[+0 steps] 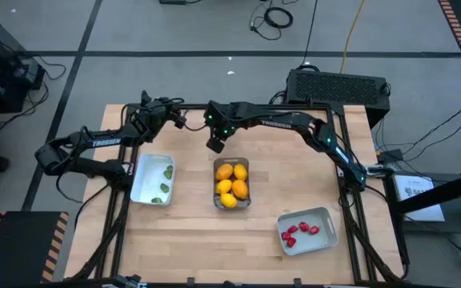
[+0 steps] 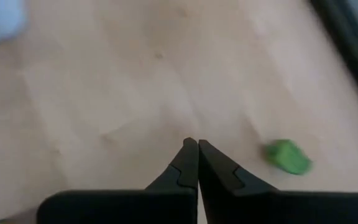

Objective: Sort produce into baskets
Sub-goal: Put the green chili pepper into the white bin

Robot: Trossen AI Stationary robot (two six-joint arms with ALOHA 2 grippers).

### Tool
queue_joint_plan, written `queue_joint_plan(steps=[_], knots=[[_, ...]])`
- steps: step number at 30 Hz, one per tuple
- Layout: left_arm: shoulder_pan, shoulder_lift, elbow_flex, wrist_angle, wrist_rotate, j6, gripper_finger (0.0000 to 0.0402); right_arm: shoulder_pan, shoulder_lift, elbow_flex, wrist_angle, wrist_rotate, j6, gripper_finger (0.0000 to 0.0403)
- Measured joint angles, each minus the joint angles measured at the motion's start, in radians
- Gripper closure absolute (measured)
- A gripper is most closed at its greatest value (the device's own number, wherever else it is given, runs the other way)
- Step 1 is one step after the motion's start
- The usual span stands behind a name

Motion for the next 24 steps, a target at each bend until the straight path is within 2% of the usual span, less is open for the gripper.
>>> queue_joint_plan(steps=[4, 6, 9, 12, 14, 16, 19, 24], knots=[[0.0, 0.0, 0.0, -0.002, 0.01, -0.005, 0.0201, -0.004, 0.002, 0.0, -0.065, 0.048, -0.004, 0.0402], [0.0, 0.0, 0.0, 0.001, 0.055, -0.009, 0.0201, -0.01, -0.006, 0.0, -0.157, 0.044, 0.002, 0.0402], [0.001, 0.0, 0.0, 0.008, 0.243, -0.055, 0.0201, -0.014, -0.032, 0.0, -0.335, 0.07, 0.015, 0.0402], [-0.009, 0.015, -0.001, 0.088, 0.461, -0.136, 0.0201, 0.001, -0.071, -0.007, -0.485, 0.2, 0.003, 0.0402], [-0.033, 0.038, 0.0, 0.158, 0.54, -0.178, 0.0201, 0.019, -0.125, -0.062, -0.515, 0.244, -0.024, 0.0402], [-0.066, 0.074, 0.014, 0.193, 0.558, -0.19, 0.0201, 0.035, -0.214, -0.159, -0.483, 0.243, -0.051, 0.0402], [-0.121, 0.158, 0.071, 0.198, 0.559, -0.188, 0.0201, 0.045, -0.402, -0.385, -0.353, 0.241, -0.077, 0.0402], [-0.205, 0.349, 0.195, 0.197, 0.555, -0.165, 0.0201, 0.036, -0.761, -0.842, 0.0, 0.227, -0.064, 0.0403]])
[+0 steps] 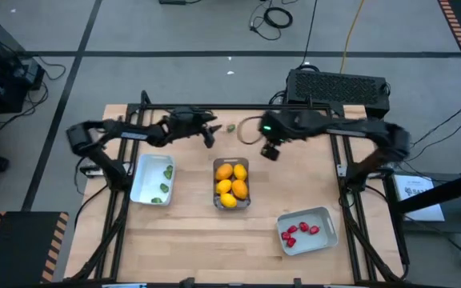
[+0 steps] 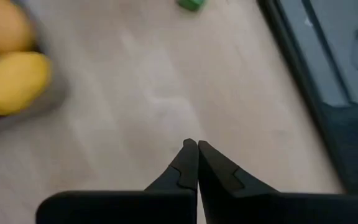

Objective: Sort produce into baskets
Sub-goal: Put the green chili pepper into the white bin

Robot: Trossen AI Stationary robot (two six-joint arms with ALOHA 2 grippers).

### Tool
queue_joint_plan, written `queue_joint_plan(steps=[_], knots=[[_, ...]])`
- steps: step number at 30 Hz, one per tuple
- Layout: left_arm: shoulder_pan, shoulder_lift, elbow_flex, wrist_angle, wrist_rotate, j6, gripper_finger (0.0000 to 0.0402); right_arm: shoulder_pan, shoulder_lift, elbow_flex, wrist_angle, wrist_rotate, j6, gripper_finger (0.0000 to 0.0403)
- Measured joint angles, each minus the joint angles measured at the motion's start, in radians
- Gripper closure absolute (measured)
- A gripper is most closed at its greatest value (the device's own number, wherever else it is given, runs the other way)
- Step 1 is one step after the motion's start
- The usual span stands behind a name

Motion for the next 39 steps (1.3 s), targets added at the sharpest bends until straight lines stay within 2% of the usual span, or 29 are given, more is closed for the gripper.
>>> queue_joint_plan(steps=[3, 5, 9, 11, 14, 18, 20, 25, 31, 36, 39], knots=[[-0.024, 0.096, 0.055, 0.024, -0.045, 0.0, 0.0201, -0.003, -0.186, -0.24, 0.205, -0.105, 0.028, 0.0403], [-0.035, 0.147, 0.082, 0.065, -0.12, -0.033, 0.0201, -0.002, -0.286, -0.374, 0.319, -0.172, 0.039, 0.0403], [-0.049, 0.195, 0.114, 0.066, -0.161, -0.001, 0.0197, 0.003, -0.43, -0.569, 0.486, -0.221, 0.075, 0.0403], [-0.049, 0.204, 0.135, 0.024, -0.163, -0.001, 0.0185, 0.002, -0.476, -0.633, 0.53, -0.22, 0.089, 0.0403], [-0.023, 0.226, 0.211, -0.164, -0.163, -0.019, 0.0157, 0.002, -0.518, -0.707, 0.587, -0.22, 0.091, 0.0403], [-0.003, 0.307, 0.384, -0.479, -0.077, -0.007, 0.0112, 0.001, -0.527, -0.761, 0.64, -0.22, 0.08, 0.0403], [-0.009, 0.341, 0.449, -0.537, -0.065, 0.055, 0.0093, 0.0, -0.522, -0.765, 0.64, -0.22, 0.064, 0.0403], [-0.016, 0.386, 0.503, -0.529, -0.088, 0.089, 0.0068, 0.0, -0.519, -0.765, 0.633, -0.22, 0.053, 0.0403], [-0.002, 0.447, 0.547, -0.54, -0.099, 0.078, 0.0066, 0.0, -0.519, -0.765, 0.628, -0.219, 0.045, 0.0403], [0.019, 0.506, 0.617, -0.642, -0.071, 0.064, 0.0066, 0.0, -0.519, -0.765, 0.632, -0.215, 0.036, 0.0403], [0.02, 0.518, 0.635, -0.647, -0.075, 0.08, 0.0071, -0.005, -0.519, -0.765, 0.637, -0.214, 0.023, 0.0403]])
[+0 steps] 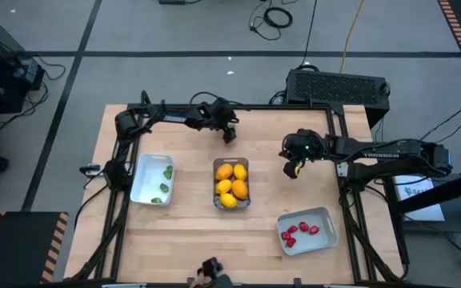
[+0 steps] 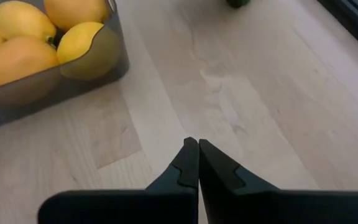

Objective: Sort produce into baskets
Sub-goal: Put the green chili pepper into the white bin

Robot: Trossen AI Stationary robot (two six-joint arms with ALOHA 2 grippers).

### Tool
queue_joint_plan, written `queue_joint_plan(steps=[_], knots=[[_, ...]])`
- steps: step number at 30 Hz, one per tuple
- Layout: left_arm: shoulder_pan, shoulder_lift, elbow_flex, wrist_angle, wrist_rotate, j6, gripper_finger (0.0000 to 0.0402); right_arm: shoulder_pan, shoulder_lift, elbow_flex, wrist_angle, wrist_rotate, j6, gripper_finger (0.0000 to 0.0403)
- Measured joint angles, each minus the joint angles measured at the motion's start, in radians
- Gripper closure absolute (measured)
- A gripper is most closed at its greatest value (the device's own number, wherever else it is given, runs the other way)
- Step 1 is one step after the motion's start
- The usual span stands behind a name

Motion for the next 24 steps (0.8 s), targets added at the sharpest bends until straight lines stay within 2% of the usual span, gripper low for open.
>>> queue_joint_plan(steps=[7, 19, 24], knots=[[-0.006, 0.002, 0.009, -0.025, 0.002, 0.001, 0.0122, -0.014, 0.0, 0.0, 0.015, 0.004, -0.023, 0.0403], [-0.037, 0.002, 0.01, -0.045, 0.0, 0.054, 0.0292, -0.016, 0.0, 0.0, 0.015, 0.004, -0.037, 0.0403], [-0.039, -0.045, 0.008, -0.089, -0.051, 0.055, 0.0307, -0.016, 0.0, 0.0, 0.014, -0.001, -0.028, 0.0403]])
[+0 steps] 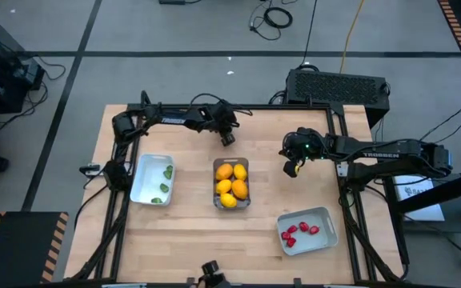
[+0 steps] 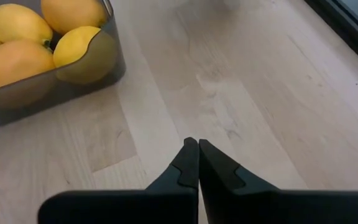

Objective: Sort produce into baskets
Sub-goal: Put the green chili pepper into the white bin

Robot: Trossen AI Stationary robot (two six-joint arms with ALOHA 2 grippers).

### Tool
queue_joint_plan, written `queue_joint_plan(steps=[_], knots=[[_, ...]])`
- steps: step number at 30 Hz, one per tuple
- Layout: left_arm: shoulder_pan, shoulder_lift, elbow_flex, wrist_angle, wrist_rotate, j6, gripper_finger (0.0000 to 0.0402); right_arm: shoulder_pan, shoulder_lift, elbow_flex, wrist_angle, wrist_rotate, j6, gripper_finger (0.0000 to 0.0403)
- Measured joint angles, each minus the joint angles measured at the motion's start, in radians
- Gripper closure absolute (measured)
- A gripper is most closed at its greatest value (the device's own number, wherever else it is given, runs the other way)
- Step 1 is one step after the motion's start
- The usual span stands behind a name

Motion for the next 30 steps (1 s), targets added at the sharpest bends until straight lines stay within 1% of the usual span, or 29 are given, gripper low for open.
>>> queue_joint_plan(steps=[2, 4, 7, 9, 13, 17, 21, 24, 28, 30], knots=[[0.005, -0.049, 0.021, -0.063, -0.011, 0.0, 0.0299, 0.0, 0.0, 0.0, 0.0, -0.001, 0.007, 0.0403], [0.01, -0.112, 0.041, -0.16, -0.013, 0.0, 0.0291, 0.0, 0.0, 0.0, -0.001, -0.001, 0.009, 0.0403], [0.011, -0.225, 0.046, -0.364, 0.0, -0.004, 0.0286, 0.001, 0.0, 0.0, -0.001, -0.001, 0.009, 0.0403], [0.005, -0.309, 0.046, -0.537, 0.019, -0.038, 0.0285, 0.001, 0.0, 0.0, -0.001, -0.001, 0.009, 0.0403], [-0.012, -0.468, 0.03, -0.874, 0.041, -0.194, 0.0285, 0.001, 0.0, 0.0, 0.001, -0.001, -0.022, 0.0403], [-0.065, -0.625, -0.022, -1.086, 0.068, -0.416, 0.0284, 0.001, 0.0, 0.0, 0.006, -0.001, -0.075, 0.0403], [-0.152, -0.774, -0.114, -1.163, 0.056, -0.638, 0.0284, 0.001, 0.0, 0.0, 0.008, -0.001, -0.135, 0.0403], [-0.213, -0.873, -0.208, -1.156, 0.045, -0.77, 0.0283, 0.001, 0.0, 0.0, 0.013, -0.001, -0.172, 0.0403], [-0.269, -0.952, -0.346, -1.15, 0.045, -0.916, 0.0283, 0.001, 0.0, 0.0, 0.024, -0.002, -0.205, 0.0403], [-0.289, -0.975, -0.418, -1.148, 0.063, -0.969, 0.0283, 0.001, 0.0, 0.0, 0.024, -0.002, -0.215, 0.0403]])
